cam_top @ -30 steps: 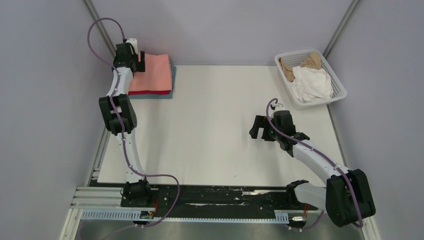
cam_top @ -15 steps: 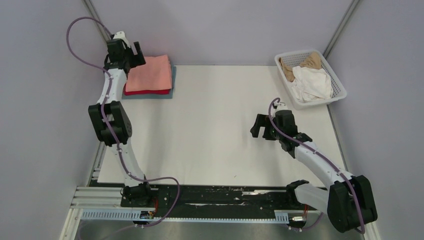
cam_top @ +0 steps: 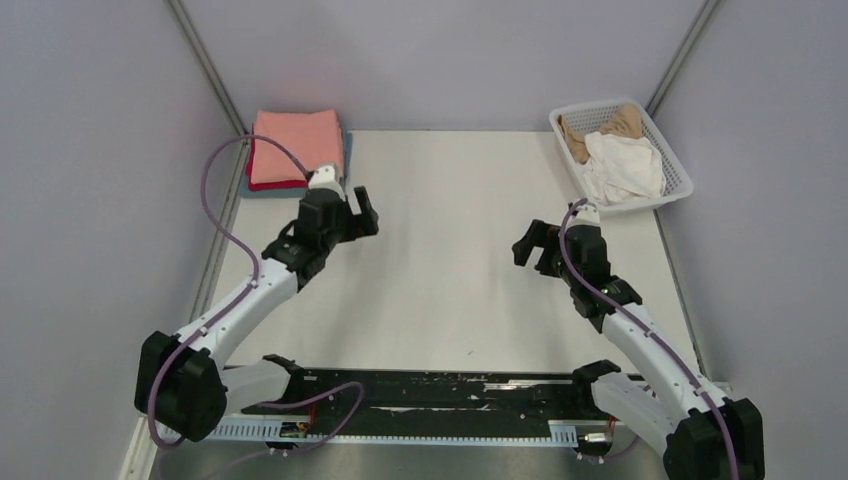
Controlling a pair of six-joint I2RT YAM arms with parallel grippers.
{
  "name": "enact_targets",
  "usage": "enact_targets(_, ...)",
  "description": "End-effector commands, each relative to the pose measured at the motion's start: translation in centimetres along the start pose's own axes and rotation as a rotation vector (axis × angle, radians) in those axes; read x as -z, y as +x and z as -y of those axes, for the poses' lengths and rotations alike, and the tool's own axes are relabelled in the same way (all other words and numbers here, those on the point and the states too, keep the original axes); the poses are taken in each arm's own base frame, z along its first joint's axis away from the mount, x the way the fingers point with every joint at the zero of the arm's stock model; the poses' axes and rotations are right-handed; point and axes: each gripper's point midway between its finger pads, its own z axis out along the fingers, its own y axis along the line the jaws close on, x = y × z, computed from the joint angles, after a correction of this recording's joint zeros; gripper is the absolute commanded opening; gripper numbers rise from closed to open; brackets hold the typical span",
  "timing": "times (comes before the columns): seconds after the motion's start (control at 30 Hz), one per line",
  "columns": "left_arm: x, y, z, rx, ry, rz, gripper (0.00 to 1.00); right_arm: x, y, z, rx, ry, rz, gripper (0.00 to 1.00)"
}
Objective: Fold and stack the t-shirts
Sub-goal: Reset both arms
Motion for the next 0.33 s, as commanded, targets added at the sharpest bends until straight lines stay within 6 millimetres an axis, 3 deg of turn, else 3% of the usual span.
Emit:
enact_targets(0.0,2.5,6.6,-2.0,-0.020,-0.144,-0.071,1.00,0.4,-0.5,1.1,-0.049,0.054,0.057,1.00)
enact_targets(0.1,3.9,8.5,-0.9,-0.008,-0.077,-0.099,1.00,0.5,-0.2,1.5,-0.051,0.065,0.057,1.00)
enact_targets(0.3,6.0,7.9,-3.4,-0.023,-0.160,-0.049,1.00,1.0,-0.4,1.7,-0.054,0.065,0.088,1.00)
